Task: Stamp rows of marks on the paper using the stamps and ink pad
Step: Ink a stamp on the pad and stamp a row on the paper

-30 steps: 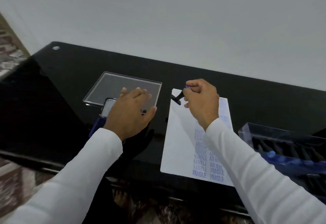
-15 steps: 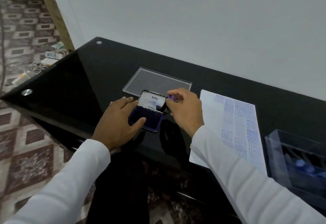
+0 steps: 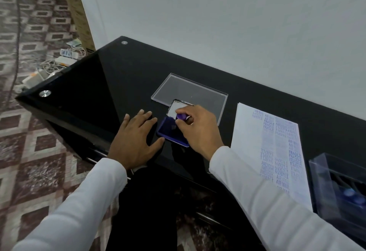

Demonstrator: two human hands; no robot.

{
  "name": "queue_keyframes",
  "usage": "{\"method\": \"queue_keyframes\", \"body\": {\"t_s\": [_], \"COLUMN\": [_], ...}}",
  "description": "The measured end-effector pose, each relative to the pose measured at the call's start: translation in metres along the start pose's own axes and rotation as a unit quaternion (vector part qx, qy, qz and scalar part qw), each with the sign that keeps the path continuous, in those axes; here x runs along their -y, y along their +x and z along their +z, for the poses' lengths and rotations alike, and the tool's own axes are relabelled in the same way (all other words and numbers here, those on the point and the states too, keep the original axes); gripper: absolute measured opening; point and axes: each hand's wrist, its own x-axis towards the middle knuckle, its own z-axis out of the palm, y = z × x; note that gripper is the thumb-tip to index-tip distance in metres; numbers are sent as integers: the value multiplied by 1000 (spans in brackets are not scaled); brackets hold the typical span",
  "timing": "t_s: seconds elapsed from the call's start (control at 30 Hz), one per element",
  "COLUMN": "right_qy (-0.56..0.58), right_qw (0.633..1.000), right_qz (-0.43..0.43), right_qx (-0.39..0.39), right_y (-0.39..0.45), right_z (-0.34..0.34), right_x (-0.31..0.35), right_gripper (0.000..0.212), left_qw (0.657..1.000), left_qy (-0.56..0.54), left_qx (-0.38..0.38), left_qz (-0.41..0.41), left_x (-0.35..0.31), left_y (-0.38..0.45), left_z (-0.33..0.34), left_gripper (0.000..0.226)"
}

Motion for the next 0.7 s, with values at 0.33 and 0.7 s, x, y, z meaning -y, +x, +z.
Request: {"method": "queue_keyframes", "body": {"t_s": [0.33,0.7], "right_qy": [-46,-49], "right_qw": [998,996], "right_qz": [-9,-6], "right_qx": [32,73], "right_y": [5,13], "right_z": [-1,-7], "right_x": [2,4], "right_gripper": [27,19], "left_qw": [1000,1000], "left_qy": [19,26], "left_qx": [-17,-14], "left_qz": [3,-1], "left_x": [2,3], "left_y": [0,0], "left_z": [5,7], "left_gripper": [79,81]}}
